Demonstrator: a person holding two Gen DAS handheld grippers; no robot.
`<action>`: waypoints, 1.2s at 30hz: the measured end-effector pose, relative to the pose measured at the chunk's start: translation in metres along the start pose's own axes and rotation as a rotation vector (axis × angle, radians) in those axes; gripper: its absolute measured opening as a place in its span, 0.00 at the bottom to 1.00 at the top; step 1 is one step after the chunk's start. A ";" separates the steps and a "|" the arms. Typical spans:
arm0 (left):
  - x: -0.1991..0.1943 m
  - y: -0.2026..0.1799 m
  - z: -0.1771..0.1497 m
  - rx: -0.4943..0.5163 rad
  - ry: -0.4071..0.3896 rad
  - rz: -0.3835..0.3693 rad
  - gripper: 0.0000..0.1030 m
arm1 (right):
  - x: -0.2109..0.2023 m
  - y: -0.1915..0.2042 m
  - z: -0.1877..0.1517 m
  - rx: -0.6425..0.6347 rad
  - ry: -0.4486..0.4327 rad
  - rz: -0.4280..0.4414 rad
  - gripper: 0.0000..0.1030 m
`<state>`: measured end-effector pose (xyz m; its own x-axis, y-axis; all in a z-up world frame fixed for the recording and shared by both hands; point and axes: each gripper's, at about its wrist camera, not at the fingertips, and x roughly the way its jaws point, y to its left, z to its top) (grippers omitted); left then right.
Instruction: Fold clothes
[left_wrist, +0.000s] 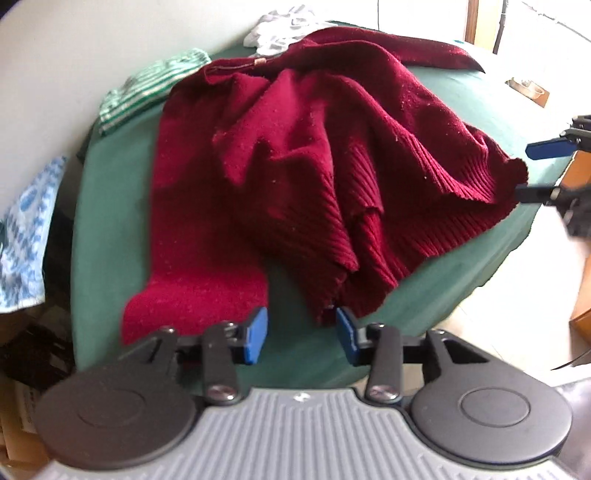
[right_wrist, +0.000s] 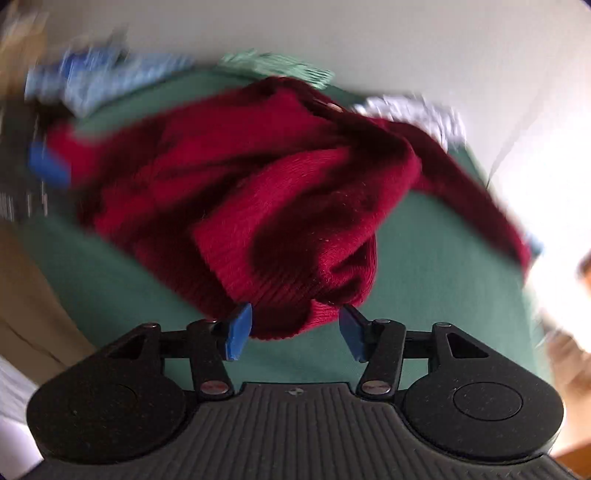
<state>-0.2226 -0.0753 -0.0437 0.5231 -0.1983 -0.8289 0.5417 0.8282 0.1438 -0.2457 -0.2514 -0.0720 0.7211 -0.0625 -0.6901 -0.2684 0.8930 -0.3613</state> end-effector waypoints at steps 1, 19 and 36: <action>0.003 -0.001 0.000 -0.012 -0.004 0.009 0.44 | 0.005 0.005 -0.002 -0.058 -0.004 -0.027 0.54; -0.003 -0.009 0.005 -0.183 0.023 0.169 0.01 | -0.024 -0.074 -0.024 0.125 -0.145 0.064 0.52; -0.008 -0.015 -0.004 -0.205 -0.013 0.173 0.00 | 0.017 -0.075 -0.032 0.268 -0.116 -0.014 0.00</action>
<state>-0.2379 -0.0841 -0.0412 0.6057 -0.0503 -0.7941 0.2997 0.9389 0.1690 -0.2340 -0.3337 -0.0770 0.7958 -0.0379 -0.6044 -0.0907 0.9793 -0.1809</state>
